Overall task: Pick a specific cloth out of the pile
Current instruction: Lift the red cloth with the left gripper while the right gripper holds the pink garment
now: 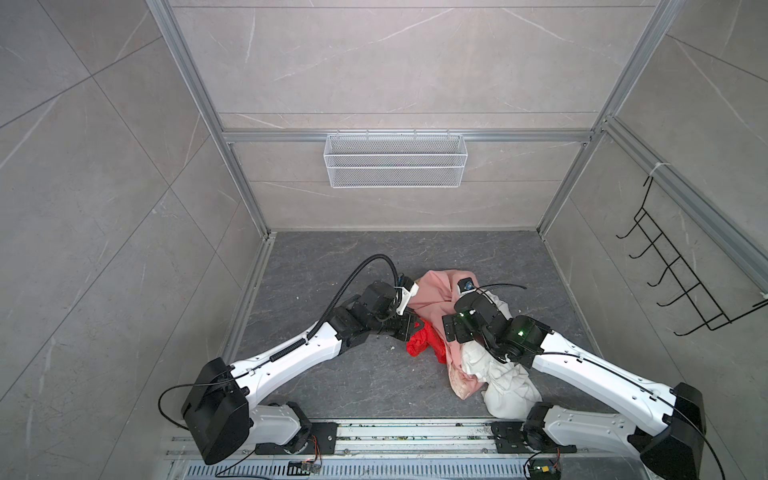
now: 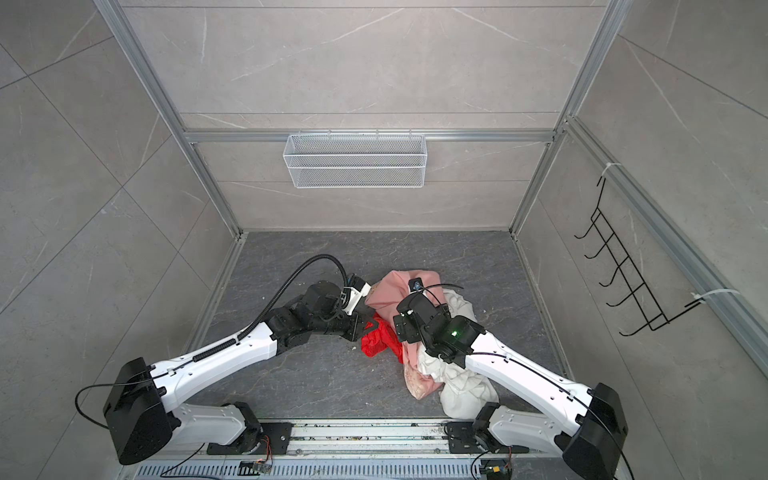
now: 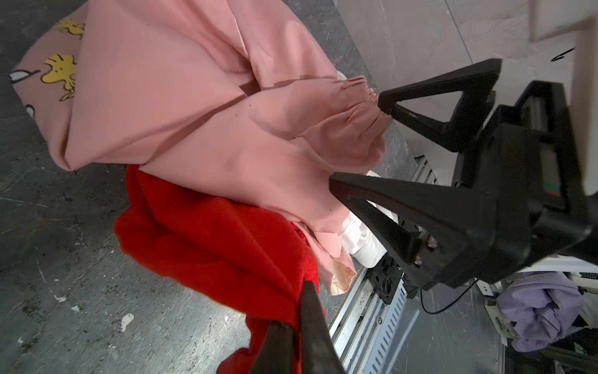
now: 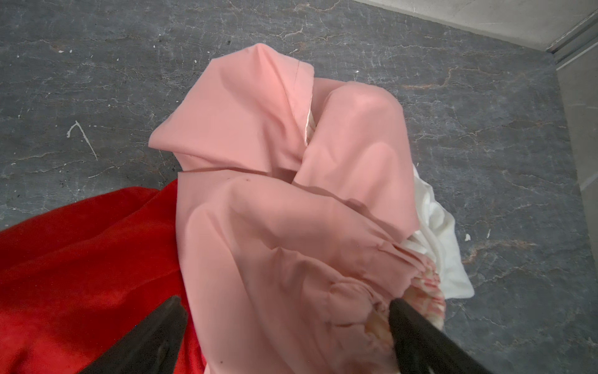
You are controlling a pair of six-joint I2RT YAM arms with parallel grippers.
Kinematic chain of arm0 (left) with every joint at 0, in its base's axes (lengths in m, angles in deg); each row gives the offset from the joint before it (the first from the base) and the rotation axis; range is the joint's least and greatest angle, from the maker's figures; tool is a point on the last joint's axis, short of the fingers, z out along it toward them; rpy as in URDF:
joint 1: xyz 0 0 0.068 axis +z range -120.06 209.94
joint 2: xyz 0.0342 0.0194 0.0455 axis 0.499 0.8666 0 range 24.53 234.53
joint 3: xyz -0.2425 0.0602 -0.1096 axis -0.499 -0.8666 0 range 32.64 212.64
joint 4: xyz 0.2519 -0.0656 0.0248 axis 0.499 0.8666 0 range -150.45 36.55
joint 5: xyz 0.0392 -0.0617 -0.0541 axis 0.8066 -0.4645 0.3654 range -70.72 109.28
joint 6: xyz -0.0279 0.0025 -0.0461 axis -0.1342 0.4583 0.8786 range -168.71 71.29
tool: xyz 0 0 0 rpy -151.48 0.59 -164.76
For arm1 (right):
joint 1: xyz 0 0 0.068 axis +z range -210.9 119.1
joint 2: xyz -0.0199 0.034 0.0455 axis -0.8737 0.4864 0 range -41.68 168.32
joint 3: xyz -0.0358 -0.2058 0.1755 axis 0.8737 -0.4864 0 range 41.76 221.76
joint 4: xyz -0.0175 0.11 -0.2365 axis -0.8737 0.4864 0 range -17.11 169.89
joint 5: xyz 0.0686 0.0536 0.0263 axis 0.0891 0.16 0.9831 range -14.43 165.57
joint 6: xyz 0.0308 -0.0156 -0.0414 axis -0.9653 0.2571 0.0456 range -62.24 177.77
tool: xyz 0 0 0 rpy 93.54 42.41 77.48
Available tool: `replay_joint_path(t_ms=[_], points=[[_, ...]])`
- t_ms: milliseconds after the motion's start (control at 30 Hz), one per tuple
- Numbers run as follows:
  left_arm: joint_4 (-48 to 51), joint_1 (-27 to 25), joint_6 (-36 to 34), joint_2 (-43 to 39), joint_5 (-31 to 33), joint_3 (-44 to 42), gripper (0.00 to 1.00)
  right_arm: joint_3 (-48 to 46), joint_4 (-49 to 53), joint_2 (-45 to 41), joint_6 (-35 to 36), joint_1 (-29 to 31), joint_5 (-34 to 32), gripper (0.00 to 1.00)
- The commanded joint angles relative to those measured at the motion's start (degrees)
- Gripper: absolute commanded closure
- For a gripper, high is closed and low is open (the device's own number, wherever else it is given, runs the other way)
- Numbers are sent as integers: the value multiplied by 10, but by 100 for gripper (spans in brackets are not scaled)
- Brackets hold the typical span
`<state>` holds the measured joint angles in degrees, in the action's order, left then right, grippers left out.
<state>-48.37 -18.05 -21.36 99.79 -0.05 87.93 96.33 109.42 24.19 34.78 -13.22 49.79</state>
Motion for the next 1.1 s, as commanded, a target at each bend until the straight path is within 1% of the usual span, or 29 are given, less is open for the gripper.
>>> replay_joint_path(t_ms=[0, 567, 900, 1067], points=[[-14, -1, -16, -29, 3, 30, 100, -6, 0, -8, -11, 4, -12, 0], [3, -1, -23, -71, 21, 36, 100, -1, -1, 0, -11, 5, -13, 0], [19, 0, -36, -84, 30, 53, 100, 7, 8, -2, -3, 5, -27, 0], [29, 0, -48, -90, 38, 73, 100, 20, 19, -5, 6, 5, -48, 0]])
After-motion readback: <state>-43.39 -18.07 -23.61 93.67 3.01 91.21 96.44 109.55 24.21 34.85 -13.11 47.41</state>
